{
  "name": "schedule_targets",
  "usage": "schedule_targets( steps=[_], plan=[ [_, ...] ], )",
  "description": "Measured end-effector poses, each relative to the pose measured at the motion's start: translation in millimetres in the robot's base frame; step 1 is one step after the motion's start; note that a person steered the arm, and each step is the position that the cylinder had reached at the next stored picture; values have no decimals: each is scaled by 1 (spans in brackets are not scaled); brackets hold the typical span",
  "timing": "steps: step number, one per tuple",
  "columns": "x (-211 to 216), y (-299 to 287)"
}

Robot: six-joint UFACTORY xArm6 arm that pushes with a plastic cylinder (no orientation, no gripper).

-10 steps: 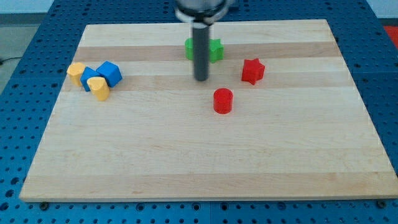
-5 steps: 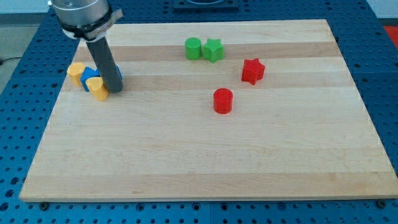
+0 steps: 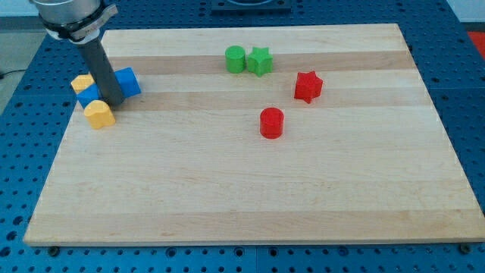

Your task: Place the blue cube to the left of the green circle

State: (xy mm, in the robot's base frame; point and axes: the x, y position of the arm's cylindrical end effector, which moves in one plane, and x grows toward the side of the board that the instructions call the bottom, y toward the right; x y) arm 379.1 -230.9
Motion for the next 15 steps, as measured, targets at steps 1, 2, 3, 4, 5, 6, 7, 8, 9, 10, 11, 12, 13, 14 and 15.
schedule_targets(
  steps=[1, 2, 3, 4, 5, 6, 7, 8, 9, 10, 11, 12, 13, 14, 15],
  plan=[
    [-25, 27],
    [-38, 41],
    [-39, 20],
    [-80, -6],
    [-85, 5],
    [-99, 12],
    [-129, 16],
    [-129, 38],
    [-128, 40],
    [-118, 54],
    [-100, 68],
    [-92, 85],
    [-95, 98],
    [-118, 103],
    [-146, 122]
  ],
)
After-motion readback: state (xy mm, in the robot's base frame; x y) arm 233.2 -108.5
